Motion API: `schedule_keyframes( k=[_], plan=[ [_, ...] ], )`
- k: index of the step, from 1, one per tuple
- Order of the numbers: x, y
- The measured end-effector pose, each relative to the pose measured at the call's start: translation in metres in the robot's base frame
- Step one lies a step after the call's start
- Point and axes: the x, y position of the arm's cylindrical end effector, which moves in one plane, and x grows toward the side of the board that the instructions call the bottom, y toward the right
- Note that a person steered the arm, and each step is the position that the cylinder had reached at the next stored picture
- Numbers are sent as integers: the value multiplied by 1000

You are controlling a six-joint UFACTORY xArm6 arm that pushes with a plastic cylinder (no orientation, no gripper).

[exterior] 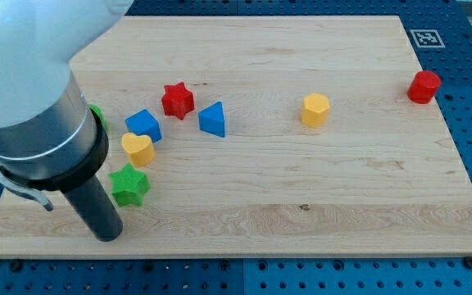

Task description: Nudge the green star left a bit

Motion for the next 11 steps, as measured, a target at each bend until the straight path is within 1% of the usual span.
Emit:
schedule_keyframes(
  k=[1, 2, 3, 5, 6, 7, 8, 9, 10, 11],
  plan=[
    [-1, 8],
    [-8, 44],
    [-8, 47],
    [-72, 45],
    [-90, 35],
    [-90, 25],
    [-79, 55],
    [-64, 57],
    [-62, 55],
    [-60, 37]
  ],
)
